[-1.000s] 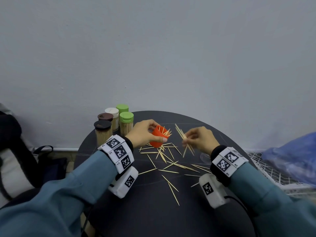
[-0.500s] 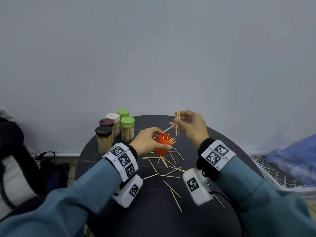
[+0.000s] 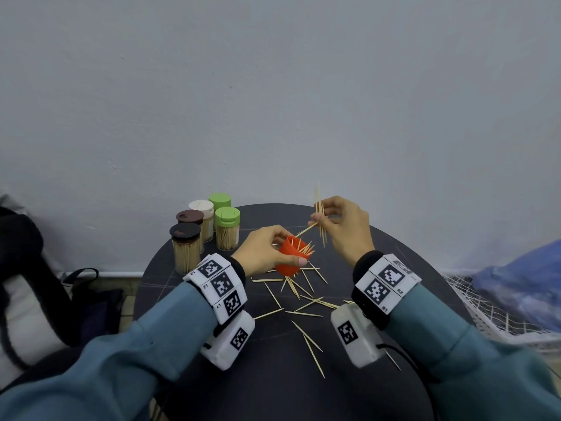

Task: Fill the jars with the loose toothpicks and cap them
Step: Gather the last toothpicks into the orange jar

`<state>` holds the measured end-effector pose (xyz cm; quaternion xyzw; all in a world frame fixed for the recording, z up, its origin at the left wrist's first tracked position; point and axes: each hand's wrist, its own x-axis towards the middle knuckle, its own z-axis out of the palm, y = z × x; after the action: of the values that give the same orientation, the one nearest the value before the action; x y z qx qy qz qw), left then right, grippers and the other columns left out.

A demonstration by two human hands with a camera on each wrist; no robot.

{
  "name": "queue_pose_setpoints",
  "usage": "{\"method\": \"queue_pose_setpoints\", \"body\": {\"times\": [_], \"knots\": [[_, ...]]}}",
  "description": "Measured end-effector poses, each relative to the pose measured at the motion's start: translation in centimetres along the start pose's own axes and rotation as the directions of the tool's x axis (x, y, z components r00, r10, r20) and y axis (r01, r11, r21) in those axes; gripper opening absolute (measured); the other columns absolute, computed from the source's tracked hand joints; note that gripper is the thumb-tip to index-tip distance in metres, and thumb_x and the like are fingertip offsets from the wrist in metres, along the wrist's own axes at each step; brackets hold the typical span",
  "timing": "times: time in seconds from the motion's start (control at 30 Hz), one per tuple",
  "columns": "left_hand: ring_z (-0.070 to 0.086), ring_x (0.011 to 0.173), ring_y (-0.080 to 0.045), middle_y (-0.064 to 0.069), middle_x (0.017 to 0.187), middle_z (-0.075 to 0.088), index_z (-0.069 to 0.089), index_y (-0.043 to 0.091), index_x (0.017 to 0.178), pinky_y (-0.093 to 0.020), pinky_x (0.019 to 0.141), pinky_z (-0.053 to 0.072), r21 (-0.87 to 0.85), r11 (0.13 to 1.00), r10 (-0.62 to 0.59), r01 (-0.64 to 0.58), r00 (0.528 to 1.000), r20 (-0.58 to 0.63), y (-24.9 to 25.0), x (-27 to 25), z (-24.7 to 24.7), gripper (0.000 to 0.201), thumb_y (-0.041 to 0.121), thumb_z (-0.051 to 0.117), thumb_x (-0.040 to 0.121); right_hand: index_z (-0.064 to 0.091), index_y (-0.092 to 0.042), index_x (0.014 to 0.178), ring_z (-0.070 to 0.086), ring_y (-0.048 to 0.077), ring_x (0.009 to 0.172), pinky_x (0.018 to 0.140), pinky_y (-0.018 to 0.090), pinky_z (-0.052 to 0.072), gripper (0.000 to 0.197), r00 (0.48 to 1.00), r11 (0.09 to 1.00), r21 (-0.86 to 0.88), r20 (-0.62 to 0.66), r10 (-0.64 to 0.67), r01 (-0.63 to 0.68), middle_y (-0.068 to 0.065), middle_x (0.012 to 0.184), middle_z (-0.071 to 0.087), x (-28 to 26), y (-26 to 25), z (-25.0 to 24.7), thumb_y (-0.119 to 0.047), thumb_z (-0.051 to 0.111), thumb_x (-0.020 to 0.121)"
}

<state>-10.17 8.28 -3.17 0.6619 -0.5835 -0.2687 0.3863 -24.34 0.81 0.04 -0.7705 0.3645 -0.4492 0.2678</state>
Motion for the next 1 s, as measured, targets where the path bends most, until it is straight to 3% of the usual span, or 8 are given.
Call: {"method": "queue_pose_setpoints", "body": {"times": [0.07, 0.17, 0.27, 0.47, 0.63, 0.8, 1.0], "knots": [[0.054, 0.106, -0.014, -0.005, 0.122, 0.059, 0.053, 0.014, 0.123, -0.028, 0.091, 0.047, -0.008, 1.0, -0.001, 0.001, 1.0, -0.004, 0.0, 0.0, 0.0, 0.061, 0.03, 0.08, 0.071, 0.06, -0.005, 0.1, 0.061, -0.002, 0.064, 0.06, 0.004, 0.047, 0.015, 0.999, 1.0, 0.015, 0.044, 0.007, -0.008, -0.002, 0.081, 0.062, -0.1, -0.2, 0.2, -0.01, 0.064, 0.086], [0.054, 0.104, -0.014, -0.002, 0.116, 0.059, 0.054, 0.014, 0.121, -0.025, 0.088, 0.045, -0.009, 1.0, 0.004, -0.004, 1.0, -0.001, 0.0, 0.0, 0.1, 0.058, 0.029, 0.08, 0.072, 0.06, -0.007, 0.099, 0.069, 0.015, 0.081, 0.075, 0.024, 0.055, 0.015, 0.996, 0.997, 0.063, 0.09, 0.027, -0.033, 0.004, 0.086, 0.069, -0.3, -0.2, 1.0, -0.012, 0.065, 0.086], [0.055, 0.105, -0.013, 0.001, 0.113, 0.058, 0.054, 0.014, 0.121, -0.023, 0.086, 0.044, -0.017, 1.0, 0.004, -0.004, 1.0, -0.003, -0.1, -0.1, 0.0, 0.057, 0.029, 0.08, 0.072, 0.056, -0.008, 0.098, 0.07, 0.018, 0.083, 0.076, 0.028, 0.056, 0.011, 0.993, 0.976, 0.202, 0.102, 0.066, -0.085, 0.005, 0.086, 0.069, -0.4, -0.1, 1.5, -0.009, 0.061, 0.088], [0.056, 0.105, -0.014, -0.004, 0.119, 0.061, 0.054, 0.013, 0.12, -0.023, 0.087, 0.044, -0.05, 0.999, 0.01, -0.01, 1.0, 0.009, -0.1, 0.0, -0.1, 0.056, 0.027, 0.08, 0.072, 0.051, -0.004, 0.102, 0.069, 0.012, 0.079, 0.072, 0.021, 0.057, 0.011, 0.99, 0.895, 0.424, 0.087, 0.112, -0.138, 0.006, 0.09, 0.067, -0.7, -0.1, 1.8, -0.005, 0.054, 0.092], [0.053, 0.106, -0.012, 0.0, 0.117, 0.059, 0.053, 0.013, 0.124, -0.024, 0.088, 0.042, -0.064, 0.998, 0.011, -0.009, 1.0, 0.024, 0.1, 0.0, -0.1, 0.058, 0.027, 0.078, 0.074, 0.048, -0.008, 0.106, 0.068, 0.011, 0.08, 0.077, 0.023, 0.054, 0.012, 0.991, 0.893, 0.429, 0.078, 0.111, -0.134, 0.002, 0.088, 0.065, -0.8, 0.2, 2.1, -0.005, 0.049, 0.094], [0.053, 0.103, -0.01, 0.002, 0.109, 0.057, 0.053, 0.012, 0.122, -0.021, 0.084, 0.041, -0.089, 0.996, 0.014, -0.011, 0.999, 0.029, 0.2, -0.1, -0.2, 0.053, 0.023, 0.077, 0.076, 0.045, -0.008, 0.117, 0.065, 0.011, 0.086, 0.064, 0.011, 0.051, 0.021, 0.985, 0.892, 0.427, 0.139, 0.098, -0.149, 0.0, 0.095, 0.06, -1.3, 0.1, 2.3, -0.004, 0.044, 0.096], [0.054, 0.107, -0.011, 0.002, 0.109, 0.058, 0.054, 0.012, 0.122, -0.022, 0.089, 0.041, -0.083, 0.996, 0.024, -0.022, 0.999, 0.024, 0.1, 0.0, -0.3, 0.053, 0.024, 0.077, 0.076, 0.044, -0.009, 0.119, 0.065, 0.008, 0.082, 0.064, 0.013, 0.053, 0.025, 0.984, 0.866, 0.477, 0.157, 0.086, -0.152, -0.001, 0.091, 0.057, -1.7, 0.5, 2.4, 0.0, 0.044, 0.096]]}}
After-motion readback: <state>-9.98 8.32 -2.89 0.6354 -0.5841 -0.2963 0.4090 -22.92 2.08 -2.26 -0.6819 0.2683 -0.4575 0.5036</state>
